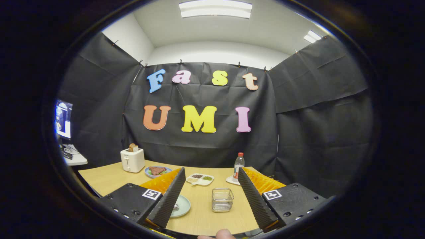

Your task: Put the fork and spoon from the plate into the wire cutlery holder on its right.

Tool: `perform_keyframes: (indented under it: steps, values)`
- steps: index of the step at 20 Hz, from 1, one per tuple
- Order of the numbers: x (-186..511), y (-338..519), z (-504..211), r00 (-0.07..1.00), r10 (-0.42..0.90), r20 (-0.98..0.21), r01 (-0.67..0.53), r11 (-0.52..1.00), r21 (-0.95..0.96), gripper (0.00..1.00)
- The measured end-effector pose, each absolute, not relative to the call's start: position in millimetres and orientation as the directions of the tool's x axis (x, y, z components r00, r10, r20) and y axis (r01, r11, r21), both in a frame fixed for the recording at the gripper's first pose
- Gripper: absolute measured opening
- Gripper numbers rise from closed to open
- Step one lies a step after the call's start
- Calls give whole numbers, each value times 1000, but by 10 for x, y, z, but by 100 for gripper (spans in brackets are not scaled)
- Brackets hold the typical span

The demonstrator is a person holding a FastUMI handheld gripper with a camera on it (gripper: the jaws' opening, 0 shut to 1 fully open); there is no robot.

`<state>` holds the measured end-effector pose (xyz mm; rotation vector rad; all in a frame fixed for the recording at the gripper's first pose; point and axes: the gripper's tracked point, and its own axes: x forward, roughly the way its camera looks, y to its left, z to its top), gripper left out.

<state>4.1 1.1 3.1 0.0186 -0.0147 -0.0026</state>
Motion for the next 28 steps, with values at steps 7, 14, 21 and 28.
perform_keyframes:
  steps: [7,14,21,28]
  values:
    - [28,41,23,1000,10,10,-10,1000,27,95]
    - [167,321,-247,993,72,-92,-72,997,0,95]
    - [420,786,-651,950,173,-261,-185,982,-24,95]
    - [659,1172,-1367,779,260,-570,-280,958,55,96]
